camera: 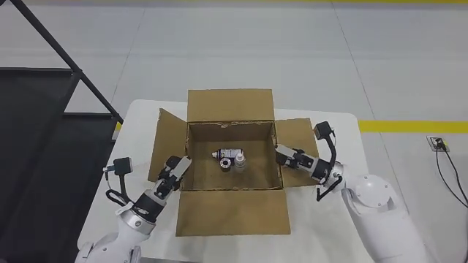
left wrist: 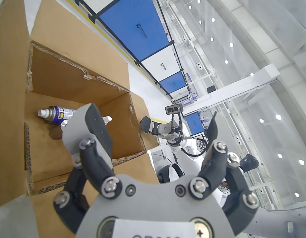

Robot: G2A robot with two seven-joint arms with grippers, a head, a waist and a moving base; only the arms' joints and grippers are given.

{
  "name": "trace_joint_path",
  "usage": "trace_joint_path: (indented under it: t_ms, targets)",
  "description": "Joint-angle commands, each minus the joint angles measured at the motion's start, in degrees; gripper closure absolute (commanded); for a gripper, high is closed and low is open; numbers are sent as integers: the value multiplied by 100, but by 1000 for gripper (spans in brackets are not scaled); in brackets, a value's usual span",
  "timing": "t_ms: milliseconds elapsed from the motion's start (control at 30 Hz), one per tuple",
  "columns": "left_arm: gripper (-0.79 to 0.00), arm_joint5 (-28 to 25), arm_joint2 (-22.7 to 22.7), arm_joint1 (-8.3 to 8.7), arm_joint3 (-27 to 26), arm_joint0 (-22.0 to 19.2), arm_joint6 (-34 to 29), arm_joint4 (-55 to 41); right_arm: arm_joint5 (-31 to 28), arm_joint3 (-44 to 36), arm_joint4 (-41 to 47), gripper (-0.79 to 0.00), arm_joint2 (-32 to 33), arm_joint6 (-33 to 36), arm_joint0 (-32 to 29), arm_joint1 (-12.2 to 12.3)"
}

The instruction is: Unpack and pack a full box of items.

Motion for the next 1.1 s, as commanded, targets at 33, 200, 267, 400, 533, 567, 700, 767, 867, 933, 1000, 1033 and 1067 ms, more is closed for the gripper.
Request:
trace_joint_path:
  t_ms: [33, 200, 267, 400, 533, 567, 700, 767, 867, 933, 1000, 1033, 1067]
  targets:
    - [-785, -73, -132, 16, -58, 64, 89, -87, 88, -244, -272, -785, -97, -254, 92, -10]
    - [-785, -114, -479, 47, -50, 139, 205, -405, 369, -242, -525, -785, -519, -327, 614, -84]
    - [-785, -142, -657, 62, -40, 191, 249, -573, 402, -161, -442, -785, -637, -333, 768, -116]
    - [-785, -208, -939, 84, -23, 310, 308, -809, 402, -161, -442, -785, -637, -333, 768, -116]
    - [-785, -254, -1046, 94, -14, 389, 302, -865, 402, -161, -442, -785, -637, -333, 768, -116]
    - [-785, -254, -1046, 94, -14, 389, 302, -865, 402, -161, -442, -785, -637, -333, 768, -116]
    - [-785, -254, -1046, 94, -14, 389, 302, -865, 472, -216, -796, -785, -891, -387, 783, -143]
    - [-785, -254, -1046, 94, -14, 389, 302, -865, 570, -192, -1478, -785, -1232, -267, 994, -169]
    - [-785, -213, -1003, 96, -34, 389, 301, -904, 1018, -183, -2905, -785, -1812, -441, 1278, -228]
    - [-785, -165, -1016, 101, -52, 385, 345, -915, 1314, -219, -3729, -785, -2215, -559, 1405, -284]
    - [-785, -135, -1061, 106, -61, 412, 388, -994, 1578, -153, -4221, -785, -2498, -581, 1515, -339]
    - [-785, -136, -1093, 108, -62, 436, 405, -1044, 1718, -95, -4434, -785, -2623, -551, 1574, -366]
    - [-785, -141, -1122, 112, -63, 460, 404, -1100, 1835, -41, -4584, -785, -2740, -502, 1635, -397]
